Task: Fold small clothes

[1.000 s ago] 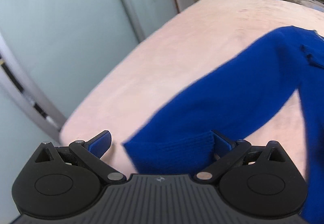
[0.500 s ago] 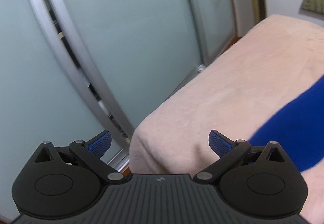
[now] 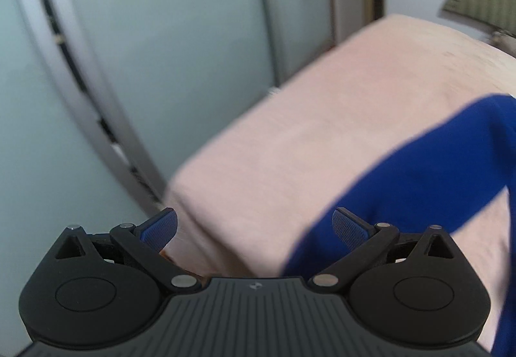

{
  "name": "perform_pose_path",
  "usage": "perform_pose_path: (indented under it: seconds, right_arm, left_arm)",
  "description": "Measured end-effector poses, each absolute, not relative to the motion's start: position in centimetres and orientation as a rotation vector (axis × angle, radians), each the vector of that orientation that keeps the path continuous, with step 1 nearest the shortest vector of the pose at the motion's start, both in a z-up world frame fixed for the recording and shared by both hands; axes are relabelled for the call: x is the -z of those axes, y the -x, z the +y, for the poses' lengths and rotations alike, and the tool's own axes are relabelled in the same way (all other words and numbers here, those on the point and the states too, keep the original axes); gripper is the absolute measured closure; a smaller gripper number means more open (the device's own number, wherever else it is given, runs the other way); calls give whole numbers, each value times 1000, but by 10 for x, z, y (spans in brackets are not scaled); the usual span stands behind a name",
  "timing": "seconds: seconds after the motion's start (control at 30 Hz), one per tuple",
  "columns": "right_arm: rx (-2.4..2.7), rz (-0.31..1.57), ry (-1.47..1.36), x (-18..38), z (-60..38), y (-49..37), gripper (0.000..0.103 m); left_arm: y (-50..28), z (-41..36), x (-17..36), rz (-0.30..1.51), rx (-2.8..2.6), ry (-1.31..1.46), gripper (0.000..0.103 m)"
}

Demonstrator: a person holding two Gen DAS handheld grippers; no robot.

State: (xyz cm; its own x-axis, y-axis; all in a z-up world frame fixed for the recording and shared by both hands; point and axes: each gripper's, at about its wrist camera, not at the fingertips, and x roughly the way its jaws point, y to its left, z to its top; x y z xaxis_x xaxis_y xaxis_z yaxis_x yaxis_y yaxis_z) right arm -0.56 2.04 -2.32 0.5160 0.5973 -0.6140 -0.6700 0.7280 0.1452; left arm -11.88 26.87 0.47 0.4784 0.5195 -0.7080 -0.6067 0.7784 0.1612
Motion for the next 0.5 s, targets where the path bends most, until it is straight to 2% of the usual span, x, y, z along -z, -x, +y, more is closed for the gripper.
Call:
perform_pose_path:
  seconds: [0.23,0.27,0.3,0.37,0.43,0.5]
  right_arm:
    - [-786,682,194,25,34,15,19]
    - [-777,688,195,26,34,14,19]
    - [-771,693,193,26,35,13,19]
    - [-762,701,185,27,36,11,19]
    - [-758,703,183,28,34,14,18]
    - [-757,703,186,29,33,15,17]
  left_arm:
    - [127,272,24,812,-444,132,2]
    - [128,272,26,813,-415,131,13]
    - [127,270,28,824,-387,128,35]
    - [123,265,30,857,-329,115,54]
    - [120,264,32,845,-318,85,67]
    - [119,262,30,840,-311,70,91]
